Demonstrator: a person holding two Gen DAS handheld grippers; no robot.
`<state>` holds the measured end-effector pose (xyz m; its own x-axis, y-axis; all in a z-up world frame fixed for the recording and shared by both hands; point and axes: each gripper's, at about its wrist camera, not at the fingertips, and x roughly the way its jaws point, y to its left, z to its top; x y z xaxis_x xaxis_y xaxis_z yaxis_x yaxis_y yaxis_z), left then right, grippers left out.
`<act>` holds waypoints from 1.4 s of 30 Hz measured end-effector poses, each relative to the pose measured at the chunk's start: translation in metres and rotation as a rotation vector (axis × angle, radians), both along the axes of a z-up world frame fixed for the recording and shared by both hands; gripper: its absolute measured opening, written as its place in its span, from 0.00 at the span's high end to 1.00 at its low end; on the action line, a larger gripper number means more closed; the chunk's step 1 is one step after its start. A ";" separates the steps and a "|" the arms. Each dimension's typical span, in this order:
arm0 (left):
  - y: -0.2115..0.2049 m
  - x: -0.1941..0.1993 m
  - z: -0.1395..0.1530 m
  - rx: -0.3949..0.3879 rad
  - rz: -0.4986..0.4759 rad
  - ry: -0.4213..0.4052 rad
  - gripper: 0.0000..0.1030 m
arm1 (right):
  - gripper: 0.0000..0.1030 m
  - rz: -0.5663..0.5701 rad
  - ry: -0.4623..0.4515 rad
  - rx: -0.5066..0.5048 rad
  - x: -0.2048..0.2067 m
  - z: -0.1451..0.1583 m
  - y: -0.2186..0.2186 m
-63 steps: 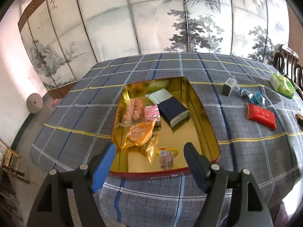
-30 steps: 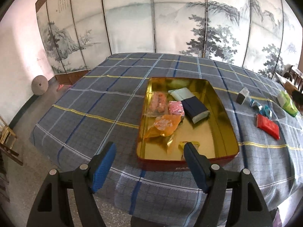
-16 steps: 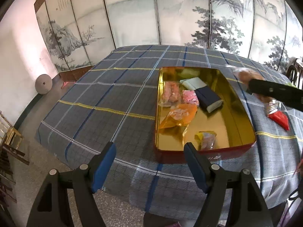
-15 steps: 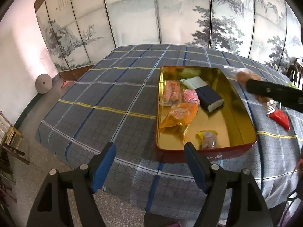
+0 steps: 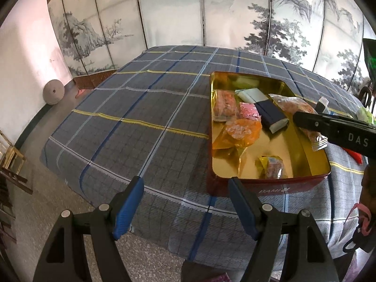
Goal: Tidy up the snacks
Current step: 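Lower the peanut bag into the gold tray and open the right gripper, then grasp the red snack packet with the right gripper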
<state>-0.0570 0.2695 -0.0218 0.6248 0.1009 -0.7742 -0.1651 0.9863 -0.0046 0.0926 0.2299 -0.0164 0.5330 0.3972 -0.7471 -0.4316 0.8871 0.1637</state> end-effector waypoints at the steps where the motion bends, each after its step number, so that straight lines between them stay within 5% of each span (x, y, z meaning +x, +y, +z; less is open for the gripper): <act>1: 0.000 0.000 0.000 -0.002 0.000 0.003 0.26 | 0.64 0.001 0.001 -0.005 0.001 -0.001 0.001; 22: -0.002 0.000 -0.004 0.003 -0.011 0.029 0.26 | 0.62 -0.004 -0.035 0.063 -0.009 0.008 -0.011; 28: -0.007 -0.003 0.001 0.027 -0.031 0.021 0.26 | 0.59 -0.102 -0.142 0.028 -0.048 0.012 -0.086; 34: -0.021 -0.002 0.006 0.019 -0.077 0.034 0.26 | 0.54 -0.273 -0.126 -0.040 -0.071 -0.005 -0.195; 42: -0.054 -0.001 0.021 0.038 -0.144 0.030 0.26 | 0.34 -0.198 -0.112 -0.155 -0.061 -0.016 -0.239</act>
<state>-0.0578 0.2152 -0.0006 0.6115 0.0419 -0.7902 -0.0214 0.9991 0.0364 0.0317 -0.0087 -0.0328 0.6717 0.1626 -0.7228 -0.2550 0.9667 -0.0196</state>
